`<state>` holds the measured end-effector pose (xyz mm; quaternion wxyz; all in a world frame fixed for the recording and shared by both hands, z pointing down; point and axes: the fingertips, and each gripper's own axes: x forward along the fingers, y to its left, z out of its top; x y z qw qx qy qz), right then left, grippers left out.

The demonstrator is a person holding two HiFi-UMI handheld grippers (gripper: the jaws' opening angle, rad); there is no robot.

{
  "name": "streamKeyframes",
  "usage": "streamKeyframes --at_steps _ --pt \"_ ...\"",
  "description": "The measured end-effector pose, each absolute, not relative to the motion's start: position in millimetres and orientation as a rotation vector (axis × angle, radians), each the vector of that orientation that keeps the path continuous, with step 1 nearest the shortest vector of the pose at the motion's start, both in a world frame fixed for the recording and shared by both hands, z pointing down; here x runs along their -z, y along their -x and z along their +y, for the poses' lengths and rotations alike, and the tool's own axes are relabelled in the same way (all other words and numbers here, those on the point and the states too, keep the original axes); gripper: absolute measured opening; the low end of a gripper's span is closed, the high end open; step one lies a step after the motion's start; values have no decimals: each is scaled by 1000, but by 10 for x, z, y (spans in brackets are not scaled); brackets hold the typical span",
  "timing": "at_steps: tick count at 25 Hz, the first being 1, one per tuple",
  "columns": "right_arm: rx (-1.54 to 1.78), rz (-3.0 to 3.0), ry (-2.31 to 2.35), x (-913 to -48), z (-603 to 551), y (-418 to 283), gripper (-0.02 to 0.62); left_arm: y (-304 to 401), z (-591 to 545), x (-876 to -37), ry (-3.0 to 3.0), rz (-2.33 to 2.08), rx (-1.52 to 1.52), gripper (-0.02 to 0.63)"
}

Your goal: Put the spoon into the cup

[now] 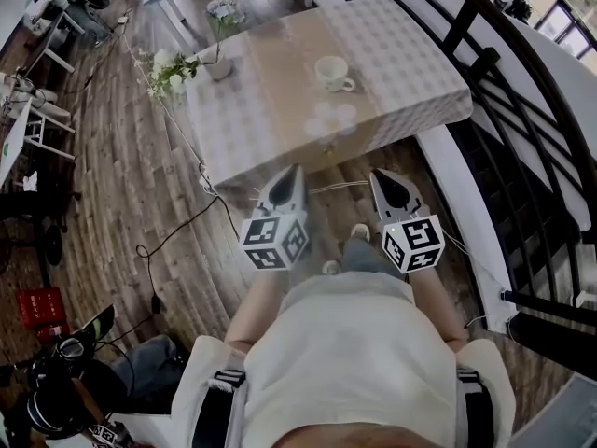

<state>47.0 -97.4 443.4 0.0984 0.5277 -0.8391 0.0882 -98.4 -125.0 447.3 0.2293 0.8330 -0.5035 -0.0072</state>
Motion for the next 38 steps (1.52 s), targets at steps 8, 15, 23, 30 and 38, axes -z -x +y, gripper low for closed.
streamKeyframes --at_steps 8,15,23,30,38 --pt "-239 -2508 -1522 -4462 -1437 -581 0 884 -1671 -4513 -2271 -1411 51 5" --pt "-203 -2562 -1472 -4302 -2047 -571 0 798 -2178 -4488 -2245 -1431 44 5" --pt "-201 -2579 -1434 -4236 -2702 -680 0 624 -2763 -4488 -2234 -1430 19 5" --pt "-226 -2578 -1394 -4280 -3109 -681 0 509 -3128 -4561 -2219 -1412 -19 5" --pt "-265 -2573 -1385 -4371 -3514 -793 0 394 -3508 -4707 -2197 -1408 -76 5"
